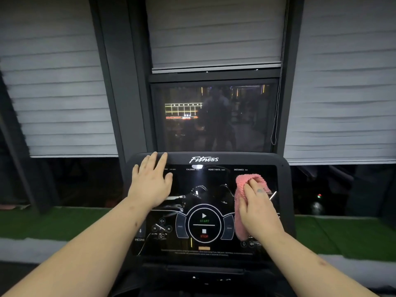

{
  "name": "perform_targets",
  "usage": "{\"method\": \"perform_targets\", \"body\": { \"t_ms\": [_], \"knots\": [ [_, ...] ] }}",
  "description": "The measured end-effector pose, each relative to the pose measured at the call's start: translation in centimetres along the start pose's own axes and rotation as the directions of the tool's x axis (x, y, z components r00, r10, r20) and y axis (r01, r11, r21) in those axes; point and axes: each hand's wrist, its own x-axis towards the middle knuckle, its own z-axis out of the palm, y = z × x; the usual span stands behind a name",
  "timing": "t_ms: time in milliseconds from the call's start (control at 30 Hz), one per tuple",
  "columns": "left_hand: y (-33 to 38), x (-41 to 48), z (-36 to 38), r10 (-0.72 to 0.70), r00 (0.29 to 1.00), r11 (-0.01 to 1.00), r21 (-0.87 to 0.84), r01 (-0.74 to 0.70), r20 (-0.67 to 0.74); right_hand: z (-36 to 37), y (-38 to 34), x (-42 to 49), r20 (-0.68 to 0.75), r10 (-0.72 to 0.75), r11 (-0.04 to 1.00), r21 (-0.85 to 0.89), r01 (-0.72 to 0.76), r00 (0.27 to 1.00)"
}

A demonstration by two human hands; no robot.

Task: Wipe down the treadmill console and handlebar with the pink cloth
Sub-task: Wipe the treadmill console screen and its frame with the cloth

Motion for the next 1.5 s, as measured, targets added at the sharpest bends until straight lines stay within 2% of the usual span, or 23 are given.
{"method": "perform_targets", "body": {
  "t_ms": [100,267,433,533,633,733,1000,1167,1300,1500],
  "knots": [
    [-1.3,1.4,0.5,0.008,1.0,1.0,0.019,-0.008,-0.002,1.5,-0.5,-0.1,-0.062,-0.047,0.992,-0.122,0.039,0.997],
    [-3.3,3.5,1.2,0.026,0.999,0.995,0.102,-0.022,-0.047,4.3,-0.7,-0.4,-0.112,-0.022,0.983,-0.185,0.001,0.993],
    [-4.1,3.5,1.9,0.043,0.998,0.999,0.02,-0.042,-0.049,5.4,-2.3,-0.6,-0.126,-0.012,0.979,-0.204,-0.014,0.992],
    [-4.0,3.4,1.9,0.039,0.998,0.999,-0.002,-0.039,-0.045,5.7,-3.5,-1.1,-0.092,-0.015,0.976,-0.218,-0.006,0.996],
    [-4.1,3.4,1.8,0.046,0.997,0.999,0.0,-0.046,-0.054,6.0,-3.7,-1.4,-0.015,-0.081,0.975,-0.21,0.076,0.997],
    [-4.4,3.5,1.9,0.05,0.996,0.999,0.0,-0.05,-0.068,5.2,-2.3,-1.5,-0.006,-0.121,0.972,-0.206,0.117,0.993],
    [-3.9,3.6,2.2,0.023,0.996,0.999,-0.035,-0.026,-0.082,3.1,3.6,-1.7,-0.1,-0.011,0.975,-0.22,-0.012,0.995],
    [-3.8,3.8,1.9,0.02,0.997,0.998,-0.052,-0.024,-0.076,4.2,0.3,-1.0,-0.133,0.046,0.981,-0.181,-0.07,0.99],
    [-3.9,3.8,1.5,0.03,0.998,0.998,-0.049,-0.032,-0.051,6.0,-4.6,0.2,-0.123,-0.019,0.995,-0.101,0.006,0.992],
    [-4.3,3.8,1.1,0.032,0.999,0.998,-0.047,-0.034,-0.029,8.4,-9.8,1.0,-0.03,-0.23,0.971,-0.069,0.227,0.973]
  ]
}}
